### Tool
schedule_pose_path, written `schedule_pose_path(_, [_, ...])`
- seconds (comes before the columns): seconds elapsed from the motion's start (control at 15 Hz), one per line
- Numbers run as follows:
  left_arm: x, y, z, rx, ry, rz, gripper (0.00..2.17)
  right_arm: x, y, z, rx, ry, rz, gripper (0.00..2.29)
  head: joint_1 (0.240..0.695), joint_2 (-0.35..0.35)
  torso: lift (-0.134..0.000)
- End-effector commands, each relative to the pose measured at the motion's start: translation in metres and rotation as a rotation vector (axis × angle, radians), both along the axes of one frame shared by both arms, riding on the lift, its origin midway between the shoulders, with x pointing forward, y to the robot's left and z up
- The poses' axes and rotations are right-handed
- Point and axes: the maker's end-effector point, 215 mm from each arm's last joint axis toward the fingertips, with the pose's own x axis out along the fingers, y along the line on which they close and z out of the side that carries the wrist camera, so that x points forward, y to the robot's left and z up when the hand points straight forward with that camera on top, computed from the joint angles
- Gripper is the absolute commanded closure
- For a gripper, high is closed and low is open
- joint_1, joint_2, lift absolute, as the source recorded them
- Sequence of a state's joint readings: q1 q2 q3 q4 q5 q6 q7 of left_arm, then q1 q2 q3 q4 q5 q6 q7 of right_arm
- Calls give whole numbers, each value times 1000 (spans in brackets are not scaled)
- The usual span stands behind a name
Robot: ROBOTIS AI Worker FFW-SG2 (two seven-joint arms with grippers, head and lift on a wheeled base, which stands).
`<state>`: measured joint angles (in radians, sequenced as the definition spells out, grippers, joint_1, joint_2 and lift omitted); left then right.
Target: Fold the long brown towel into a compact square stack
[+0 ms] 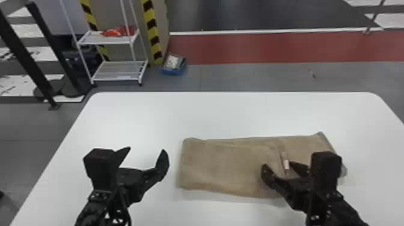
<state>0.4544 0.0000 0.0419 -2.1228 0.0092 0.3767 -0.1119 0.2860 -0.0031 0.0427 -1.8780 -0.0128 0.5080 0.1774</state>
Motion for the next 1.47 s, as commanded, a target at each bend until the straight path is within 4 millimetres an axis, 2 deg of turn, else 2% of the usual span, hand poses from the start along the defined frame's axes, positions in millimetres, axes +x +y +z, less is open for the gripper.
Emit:
schedule_pose_path(0.0, [3, 0, 7, -1, -36, 0, 22, 1, 4, 2, 9, -6, 9, 353, 695, 75, -115])
schedule_pose_path(0.13, [7, 3, 38, -3, -186, 7, 16, 1, 5, 5, 12, -15, 12, 414, 695, 79, -115])
schedule_pose_path(0.33, [4, 9, 56, -16, -308, 35, 19, 1, 5, 6, 12, -19, 12, 485, 695, 85, -115])
schedule_pose_path(0.47, [5, 10, 55, -16, -306, 42, 19, 1, 6, 7, 14, -21, 13, 586, 695, 90, -115])
schedule_pose_path(0.8, [3, 10, 55, -14, -302, 41, 26, -7, 8, 10, 19, -22, 14, 589, 695, 97, -115])
schedule_pose_path(0.93, [3, 10, 55, -14, -302, 41, 29, -10, 5, 9, 19, -16, 10, 593, 695, 97, -115])
schedule_pose_path(1.0, [3, 10, 56, -14, -303, 40, 29, -11, 3, 9, 19, -8, 6, 707, 695, 97, -115])
schedule_pose_path(1.27, [3, 9, 56, -12, -302, 38, 29, -15, -2, 4, 16, 10, -6, 714, 695, 88, -115])
schedule_pose_path(1.33, [3, 9, 55, -11, -299, 37, 33, -14, -1, 6, 17, 7, -5, 856, 695, 88, -115])
schedule_pose_path(1.4, [3, 9, 55, -9, -299, 37, 39, -14, -1, 6, 17, 5, -5, 1146, 695, 85, -115])
